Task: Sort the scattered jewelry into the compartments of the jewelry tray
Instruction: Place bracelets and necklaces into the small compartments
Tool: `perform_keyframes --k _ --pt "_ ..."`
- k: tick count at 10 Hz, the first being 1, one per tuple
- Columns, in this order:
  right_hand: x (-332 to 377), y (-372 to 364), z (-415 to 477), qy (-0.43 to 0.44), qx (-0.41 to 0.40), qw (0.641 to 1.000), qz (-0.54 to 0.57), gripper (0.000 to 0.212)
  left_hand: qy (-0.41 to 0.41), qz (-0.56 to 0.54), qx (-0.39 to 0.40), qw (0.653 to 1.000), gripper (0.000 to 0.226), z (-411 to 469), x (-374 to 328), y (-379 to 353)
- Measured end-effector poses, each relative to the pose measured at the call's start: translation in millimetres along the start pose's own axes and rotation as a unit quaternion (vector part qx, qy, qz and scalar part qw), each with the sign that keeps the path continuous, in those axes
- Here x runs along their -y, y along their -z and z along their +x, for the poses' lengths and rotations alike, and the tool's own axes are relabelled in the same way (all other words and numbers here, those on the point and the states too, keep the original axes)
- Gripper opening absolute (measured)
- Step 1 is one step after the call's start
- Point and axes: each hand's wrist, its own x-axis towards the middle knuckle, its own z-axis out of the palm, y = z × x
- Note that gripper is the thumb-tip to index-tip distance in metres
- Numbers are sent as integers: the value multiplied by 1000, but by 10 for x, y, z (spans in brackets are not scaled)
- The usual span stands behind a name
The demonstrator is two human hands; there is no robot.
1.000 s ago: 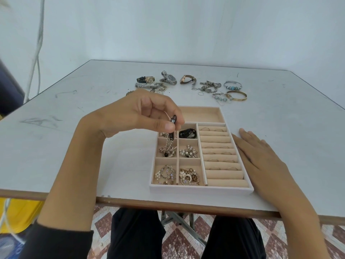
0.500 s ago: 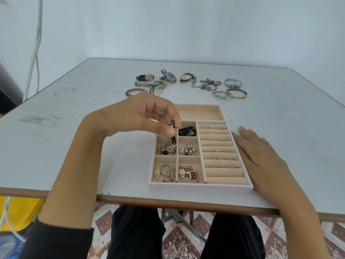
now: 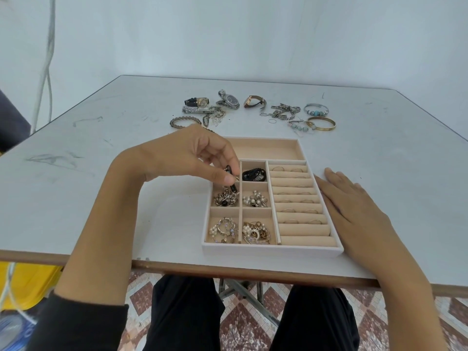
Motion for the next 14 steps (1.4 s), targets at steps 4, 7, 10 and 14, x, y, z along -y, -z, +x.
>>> perform_keyframes --k 4,7,10,14 --pt "-16 -8 2 3 -1 1000 -10 60 -19 26 33 999 17 4 47 -1" --pt "-8 -4 1 2 -1 1000 -9 63 -4 44 70 997 20 -34 57 9" --pt "3 0 -6 0 -2 1000 2 63 11 53 58 997 20 -26 63 35" --pt "-5 -3 -1 -1 -2 1000 -1 63 6 69 43 997 14 7 39 0"
